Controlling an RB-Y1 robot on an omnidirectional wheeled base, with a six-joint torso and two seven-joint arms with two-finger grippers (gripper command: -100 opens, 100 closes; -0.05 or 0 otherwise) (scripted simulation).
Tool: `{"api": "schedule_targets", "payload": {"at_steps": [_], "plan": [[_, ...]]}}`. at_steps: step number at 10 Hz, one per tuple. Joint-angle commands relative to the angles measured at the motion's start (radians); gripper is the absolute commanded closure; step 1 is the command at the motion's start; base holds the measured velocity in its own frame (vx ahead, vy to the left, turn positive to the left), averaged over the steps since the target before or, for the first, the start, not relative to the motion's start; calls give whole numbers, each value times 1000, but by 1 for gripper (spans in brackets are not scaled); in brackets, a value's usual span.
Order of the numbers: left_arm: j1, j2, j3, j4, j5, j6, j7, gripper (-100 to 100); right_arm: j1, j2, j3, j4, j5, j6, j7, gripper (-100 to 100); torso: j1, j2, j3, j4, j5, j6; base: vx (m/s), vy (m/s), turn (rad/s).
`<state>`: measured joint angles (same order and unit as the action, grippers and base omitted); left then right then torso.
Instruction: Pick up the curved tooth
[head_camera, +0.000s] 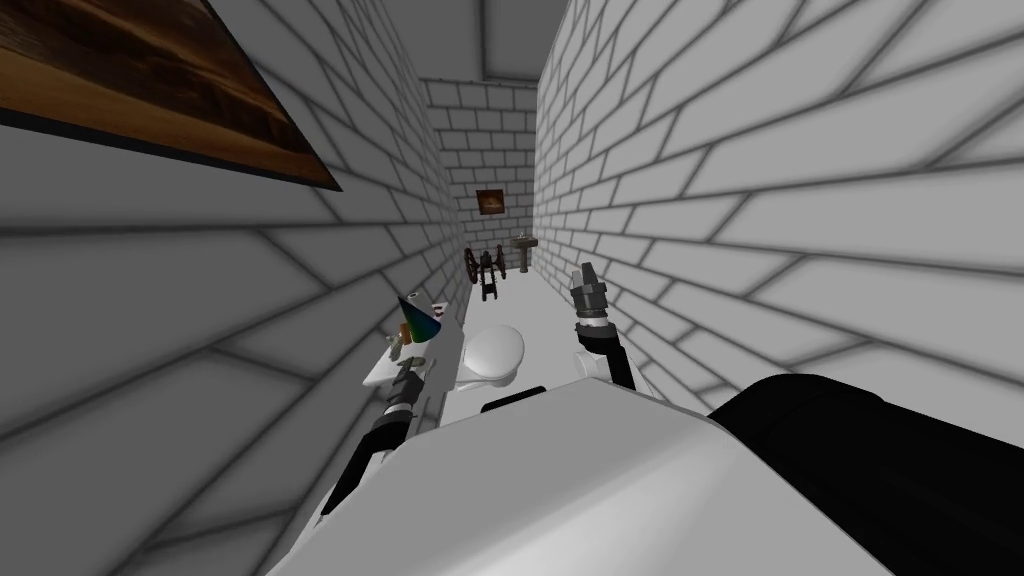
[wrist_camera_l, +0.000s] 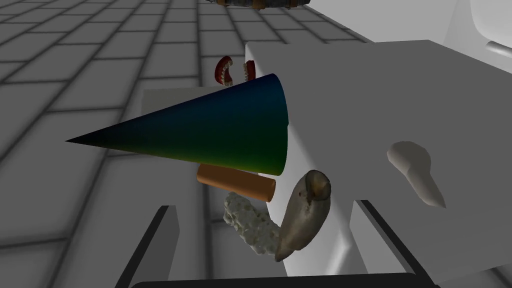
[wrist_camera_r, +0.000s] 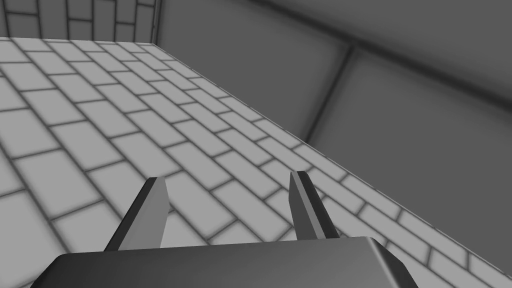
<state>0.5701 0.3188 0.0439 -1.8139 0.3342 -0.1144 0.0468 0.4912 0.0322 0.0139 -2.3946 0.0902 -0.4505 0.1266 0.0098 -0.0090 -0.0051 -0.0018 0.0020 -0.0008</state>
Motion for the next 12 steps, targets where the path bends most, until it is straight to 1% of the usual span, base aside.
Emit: {"api": "schedule_targets", "payload": {"at_steps": [1,2,3,4,5,9,10,11,12], "plan": [[18,25,-10,29,3,29,-1,-100,0,0,0,0,0,0,0,0,0,0,0,0,0,0,179,139,-140],[6,16,-7,27,2,14,-1,-100,0,0,0,0,0,0,0,0,0,-1,-1,0,0,0,73,67,-34],[6,18,-8,30,2,16,-1,0,0,0,0,0,0,0,0,0,-5,3,2,0,-1,0,14,14,3],[6,18,-7,30,2,16,-1,-100,0,0,0,0,0,0,0,0,-8,7,4,1,-2,0,7,6,-1],[6,18,-7,30,2,16,-1,100,0,0,0,0,0,0,0,0,-10,9,5,2,-2,0,0,0,0],[6,18,-7,29,2,16,-1,100,0,0,0,0,0,0,0,0,-11,10,5,2,-2,0,0,0,0],[6,18,-7,29,2,16,-1,0,0,0,0,0,0,0,0,0,-11,10,5,2,-2,0,0,0,0],[6,18,-7,29,2,16,-1,100,0,0,0,0,0,0,0,0,-11,10,5,2,-2,0,0,0,0],[6,18,-7,29,2,16,-1,0,0,0,0,0,0,0,0,0,-11,10,5,2,-2,0,0,0,0]]}}
